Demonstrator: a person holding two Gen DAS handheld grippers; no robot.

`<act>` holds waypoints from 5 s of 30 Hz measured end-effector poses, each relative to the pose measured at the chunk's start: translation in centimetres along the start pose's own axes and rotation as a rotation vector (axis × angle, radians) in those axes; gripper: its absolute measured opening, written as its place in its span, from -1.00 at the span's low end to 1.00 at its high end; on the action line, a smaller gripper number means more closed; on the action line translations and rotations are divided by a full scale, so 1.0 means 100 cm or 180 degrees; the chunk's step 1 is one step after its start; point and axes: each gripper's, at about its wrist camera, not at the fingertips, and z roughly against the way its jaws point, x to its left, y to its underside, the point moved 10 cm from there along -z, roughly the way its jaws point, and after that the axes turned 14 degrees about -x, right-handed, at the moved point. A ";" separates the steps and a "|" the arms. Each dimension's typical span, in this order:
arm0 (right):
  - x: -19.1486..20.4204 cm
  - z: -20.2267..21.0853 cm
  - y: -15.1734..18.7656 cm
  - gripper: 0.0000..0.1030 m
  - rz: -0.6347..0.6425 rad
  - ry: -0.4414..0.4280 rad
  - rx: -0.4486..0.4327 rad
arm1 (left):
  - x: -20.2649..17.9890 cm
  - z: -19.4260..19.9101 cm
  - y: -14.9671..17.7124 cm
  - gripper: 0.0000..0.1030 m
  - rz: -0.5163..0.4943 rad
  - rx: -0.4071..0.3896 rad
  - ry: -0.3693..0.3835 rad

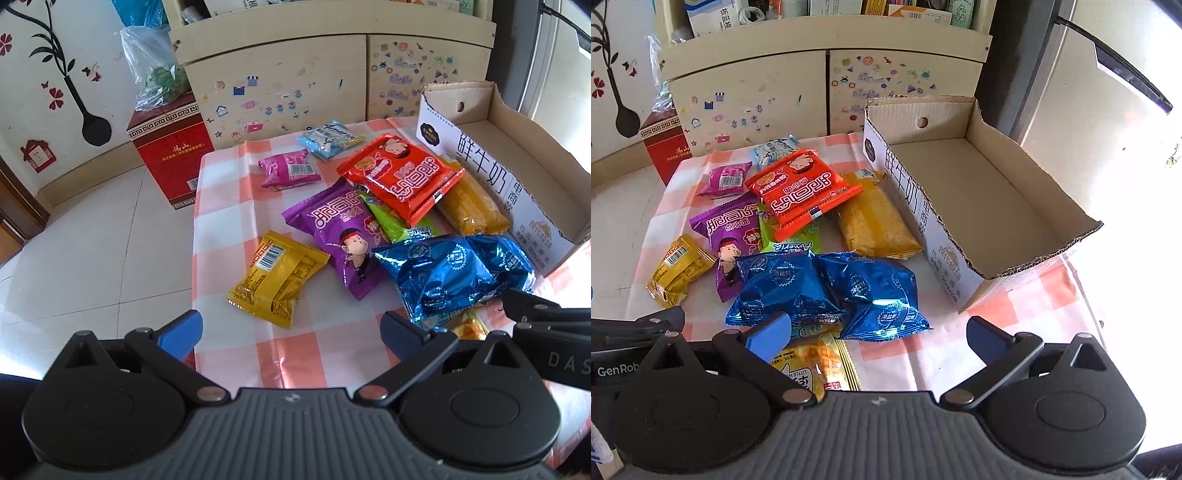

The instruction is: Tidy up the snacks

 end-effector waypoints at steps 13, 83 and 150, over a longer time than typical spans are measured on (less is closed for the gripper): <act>0.000 0.000 0.000 1.00 -0.0014 -0.0006 0.0013 | 0.000 0.000 -0.001 0.97 -0.0017 -0.0016 -0.0013; -0.076 -0.005 0.018 1.00 -0.1170 -0.0243 -0.0037 | -0.057 -0.016 -0.018 0.96 0.0299 -0.0395 0.0659; -0.019 -0.050 0.012 0.44 -0.0721 -0.0629 -0.0228 | -0.042 -0.048 0.024 0.33 0.0422 -0.0109 0.0676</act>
